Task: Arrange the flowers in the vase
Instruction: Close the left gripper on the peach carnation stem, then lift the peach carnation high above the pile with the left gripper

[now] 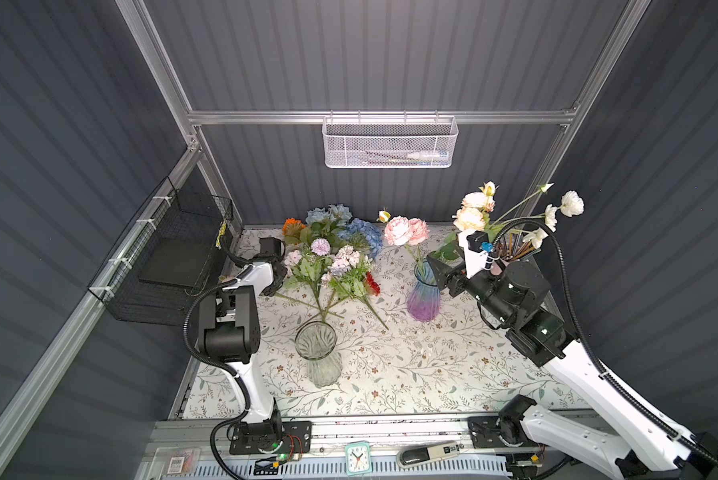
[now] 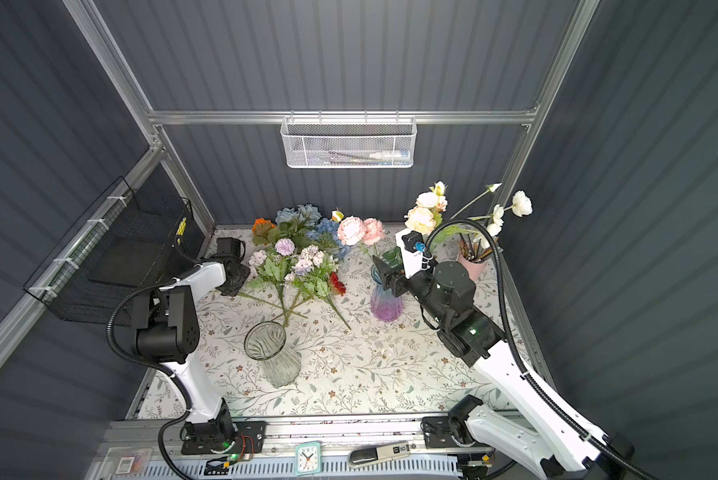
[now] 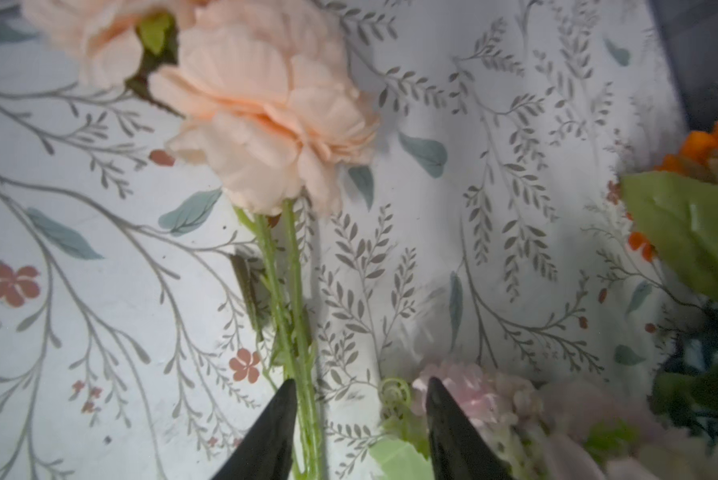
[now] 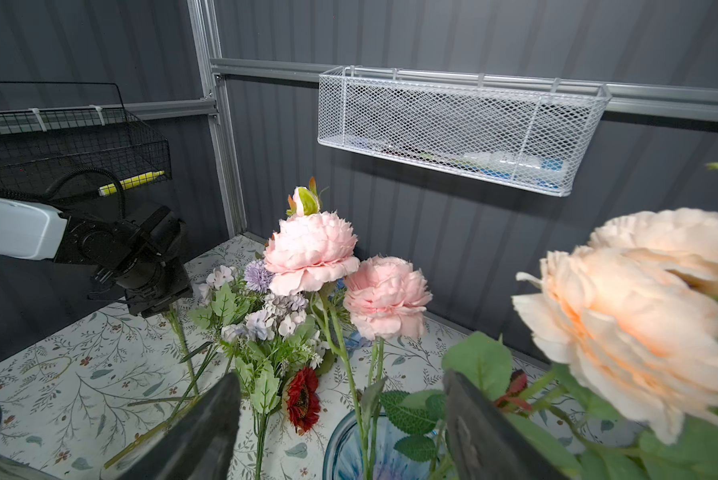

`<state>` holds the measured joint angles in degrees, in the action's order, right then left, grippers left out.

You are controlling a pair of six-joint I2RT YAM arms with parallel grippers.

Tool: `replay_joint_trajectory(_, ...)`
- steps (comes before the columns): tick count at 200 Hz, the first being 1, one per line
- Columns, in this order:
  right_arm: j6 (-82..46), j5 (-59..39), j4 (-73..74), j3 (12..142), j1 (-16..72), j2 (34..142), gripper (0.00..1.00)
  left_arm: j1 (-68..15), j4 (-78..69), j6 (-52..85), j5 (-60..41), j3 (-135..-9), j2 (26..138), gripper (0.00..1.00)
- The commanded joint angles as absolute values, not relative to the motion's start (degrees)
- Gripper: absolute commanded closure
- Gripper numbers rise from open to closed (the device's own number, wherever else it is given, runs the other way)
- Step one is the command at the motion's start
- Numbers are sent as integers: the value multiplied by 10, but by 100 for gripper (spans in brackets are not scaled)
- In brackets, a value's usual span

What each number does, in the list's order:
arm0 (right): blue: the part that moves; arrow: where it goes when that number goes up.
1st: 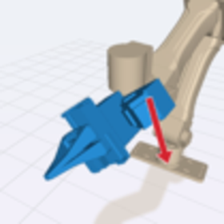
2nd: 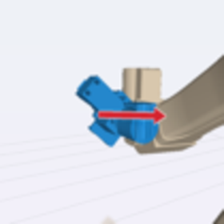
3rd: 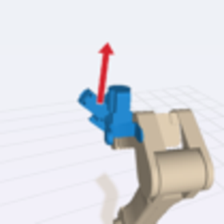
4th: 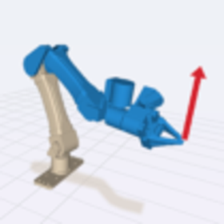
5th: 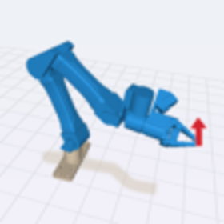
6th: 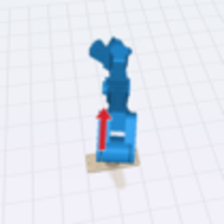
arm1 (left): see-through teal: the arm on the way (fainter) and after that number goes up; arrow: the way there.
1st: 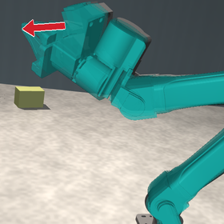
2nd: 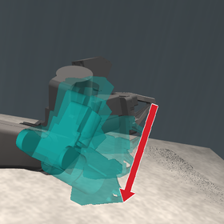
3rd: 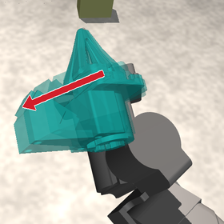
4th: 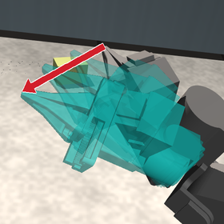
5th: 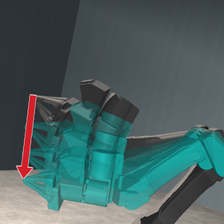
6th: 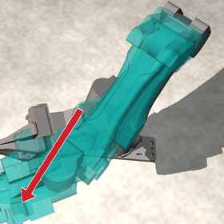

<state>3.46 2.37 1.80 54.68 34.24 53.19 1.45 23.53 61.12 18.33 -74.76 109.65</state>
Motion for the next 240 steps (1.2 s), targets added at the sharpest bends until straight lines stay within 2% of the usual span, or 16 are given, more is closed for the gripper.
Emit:
replay_joint_trajectory(1, 48, 36, 38, 541, 345, 521, 22, 16, 299, 672, 203, -756, 1107, 49)
replay_joint_trajectory(49, 52, 42, 48, 532, 345, 519, 20, 8, 301, 683, 193, -756, 1130, 50)
replay_joint_trajectory(94, 53, 48, 51, 531, 345, 520, 19, 8, 347, 703, 208, -797, 1180, 58)
replay_joint_trajectory(112, 54, 48, 54, 529, 344, 520, 18, 8, 363, 704, 209, -805, 1199, 65)
replay_joint_trajectory(152, 55, 58, 58, 527, 345, 523, 16, 8, 344, 713, 215, -781, 1184, 100)
replay_joint_trajectory(195, 51, 65, 68, 520, 344, 527, 15, 8, 312, 696, 220, -739, 1141, 100)
replay_joint_trajectory(240, 40, 70, 80, 515, 345, 541, 15, -24, 234, 643, 252, -684, 1034, 100)
